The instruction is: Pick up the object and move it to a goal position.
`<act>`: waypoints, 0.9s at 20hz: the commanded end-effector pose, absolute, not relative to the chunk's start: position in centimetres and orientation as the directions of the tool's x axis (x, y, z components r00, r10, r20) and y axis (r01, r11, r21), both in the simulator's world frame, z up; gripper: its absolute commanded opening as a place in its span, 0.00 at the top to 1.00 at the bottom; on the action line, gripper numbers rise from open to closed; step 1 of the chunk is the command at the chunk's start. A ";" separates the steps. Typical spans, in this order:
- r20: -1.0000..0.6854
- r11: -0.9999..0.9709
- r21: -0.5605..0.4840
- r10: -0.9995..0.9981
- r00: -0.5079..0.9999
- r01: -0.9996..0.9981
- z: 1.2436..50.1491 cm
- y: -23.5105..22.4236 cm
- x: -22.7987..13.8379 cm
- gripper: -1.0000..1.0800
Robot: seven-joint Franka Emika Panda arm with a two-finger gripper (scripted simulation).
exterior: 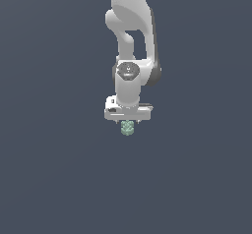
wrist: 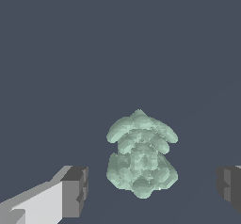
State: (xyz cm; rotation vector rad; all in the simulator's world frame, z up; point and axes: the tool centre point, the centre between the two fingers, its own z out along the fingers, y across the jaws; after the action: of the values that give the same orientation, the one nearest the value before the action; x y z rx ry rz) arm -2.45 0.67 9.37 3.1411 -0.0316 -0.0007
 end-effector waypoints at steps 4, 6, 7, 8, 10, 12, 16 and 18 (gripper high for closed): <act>-0.001 -1.000 0.000 -0.020 1.000 -0.020 9.1 0.7 -2.5 0.04; -0.001 -1.000 0.000 -0.020 1.000 -0.020 8.7 0.7 -2.5 0.04; -0.001 -1.000 0.000 -0.020 1.000 -0.020 8.4 0.7 -2.6 0.04; -0.001 -1.000 0.000 -0.020 1.000 -0.020 8.0 0.7 -2.6 0.04; 0.000 -1.000 0.000 -0.021 1.000 -0.021 7.1 0.7 -2.6 0.04; 0.000 -1.000 0.000 -0.021 1.000 -0.021 6.0 0.7 -2.7 0.04; 0.000 -1.000 0.000 -0.021 1.000 -0.021 4.5 0.7 -2.7 0.04; 0.000 -1.000 0.000 -0.021 1.000 -0.021 4.2 0.7 -2.6 0.04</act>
State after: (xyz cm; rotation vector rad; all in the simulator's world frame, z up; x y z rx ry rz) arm -2.71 0.69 4.51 3.1414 -0.0334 -0.0023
